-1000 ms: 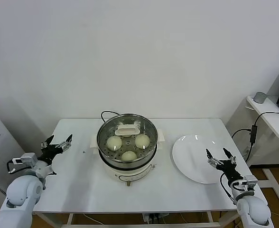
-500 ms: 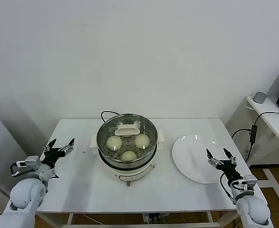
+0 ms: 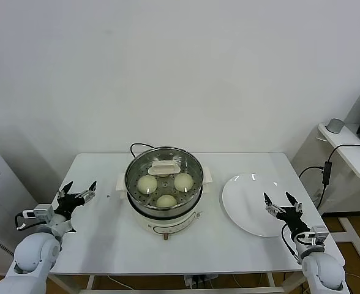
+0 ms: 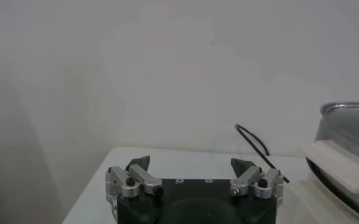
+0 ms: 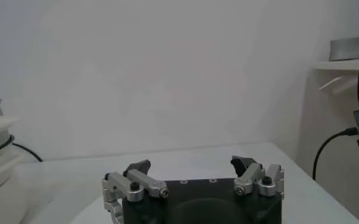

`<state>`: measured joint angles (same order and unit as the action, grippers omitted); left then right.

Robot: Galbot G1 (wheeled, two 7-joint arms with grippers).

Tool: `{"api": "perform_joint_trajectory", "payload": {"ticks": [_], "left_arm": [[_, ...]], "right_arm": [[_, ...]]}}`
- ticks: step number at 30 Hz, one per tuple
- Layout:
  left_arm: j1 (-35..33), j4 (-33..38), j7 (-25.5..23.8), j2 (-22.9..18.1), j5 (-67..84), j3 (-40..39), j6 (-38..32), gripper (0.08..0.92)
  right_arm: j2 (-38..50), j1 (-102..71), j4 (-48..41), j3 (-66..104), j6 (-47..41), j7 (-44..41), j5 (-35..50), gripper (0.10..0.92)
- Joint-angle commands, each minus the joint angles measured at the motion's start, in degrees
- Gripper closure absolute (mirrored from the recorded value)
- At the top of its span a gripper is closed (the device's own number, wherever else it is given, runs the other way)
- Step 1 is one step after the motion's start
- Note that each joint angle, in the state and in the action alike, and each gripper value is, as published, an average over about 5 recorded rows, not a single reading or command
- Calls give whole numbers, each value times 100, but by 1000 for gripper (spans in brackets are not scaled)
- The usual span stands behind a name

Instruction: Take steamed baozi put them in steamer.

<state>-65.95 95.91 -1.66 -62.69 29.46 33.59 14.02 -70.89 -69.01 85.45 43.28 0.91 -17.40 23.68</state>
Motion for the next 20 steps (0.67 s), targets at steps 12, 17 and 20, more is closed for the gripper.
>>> {"api": "perform_joint_trajectory", "payload": {"ticks": [12, 17, 20], "left_arm": [[2, -25, -12, -22, -36, -4, -11, 177], [-2, -26, -6, -23, -40, 2, -4, 177], [-3, -22, -3, -30, -40, 8, -2, 177]], "right_arm": [[-44, 19, 2, 81, -119, 21, -61, 203], [-24, -15, 16, 101, -120, -31, -65, 203], [-10, -17, 22, 99, -120, -46, -67, 203]]}}
